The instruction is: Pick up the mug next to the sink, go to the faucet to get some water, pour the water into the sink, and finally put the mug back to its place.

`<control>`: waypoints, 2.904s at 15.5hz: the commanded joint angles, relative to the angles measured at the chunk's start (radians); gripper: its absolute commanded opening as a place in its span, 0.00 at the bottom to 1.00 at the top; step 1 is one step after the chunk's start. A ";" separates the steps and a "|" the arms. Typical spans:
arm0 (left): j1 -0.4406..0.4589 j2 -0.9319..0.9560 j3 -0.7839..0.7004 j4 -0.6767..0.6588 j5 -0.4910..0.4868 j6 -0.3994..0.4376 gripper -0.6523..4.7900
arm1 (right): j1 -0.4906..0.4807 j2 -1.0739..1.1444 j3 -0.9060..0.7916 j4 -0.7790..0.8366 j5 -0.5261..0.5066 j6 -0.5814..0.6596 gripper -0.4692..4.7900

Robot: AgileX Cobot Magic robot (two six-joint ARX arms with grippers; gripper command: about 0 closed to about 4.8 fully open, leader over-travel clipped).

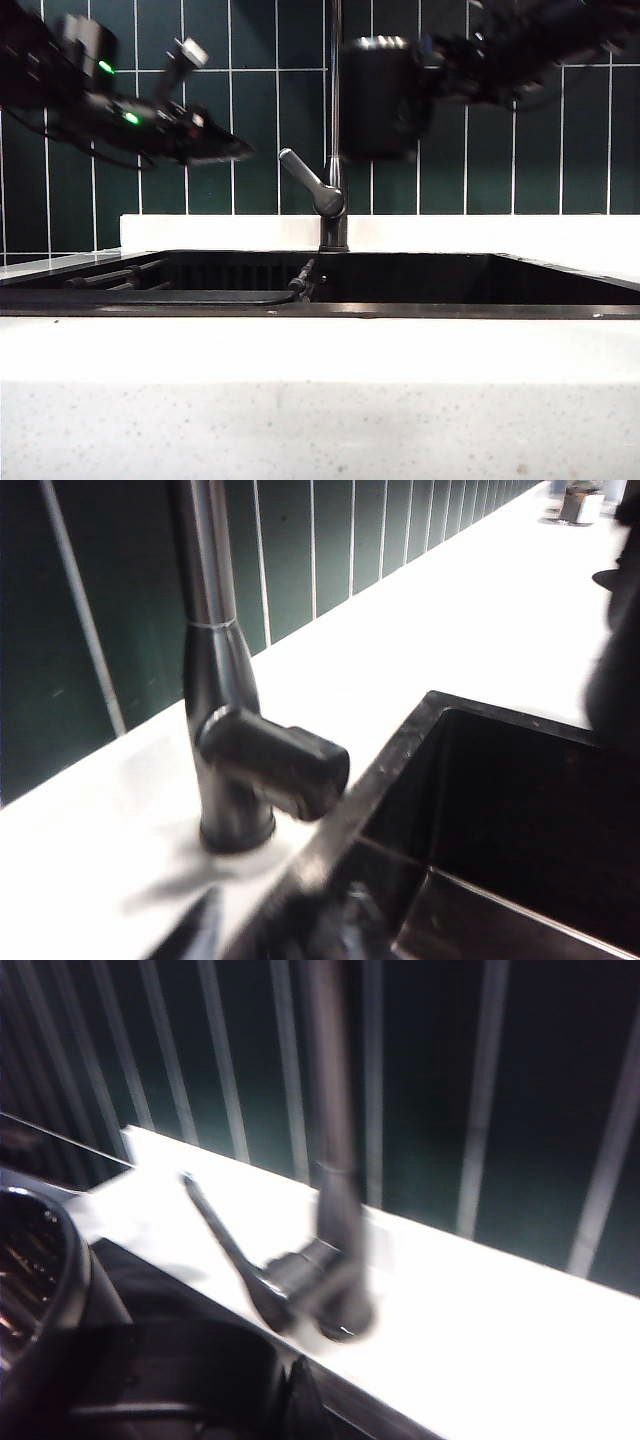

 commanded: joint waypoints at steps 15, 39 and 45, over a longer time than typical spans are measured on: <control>-0.066 0.285 0.417 0.029 0.174 -0.021 0.47 | 0.051 -0.009 0.087 -0.074 -0.048 0.039 0.09; -0.084 0.285 0.417 0.015 0.338 -0.093 0.46 | 0.051 0.141 0.296 -0.131 -0.079 0.028 0.09; -0.084 0.285 0.417 -0.015 0.260 -0.081 0.46 | 0.051 0.141 0.296 -0.161 -0.079 0.013 0.09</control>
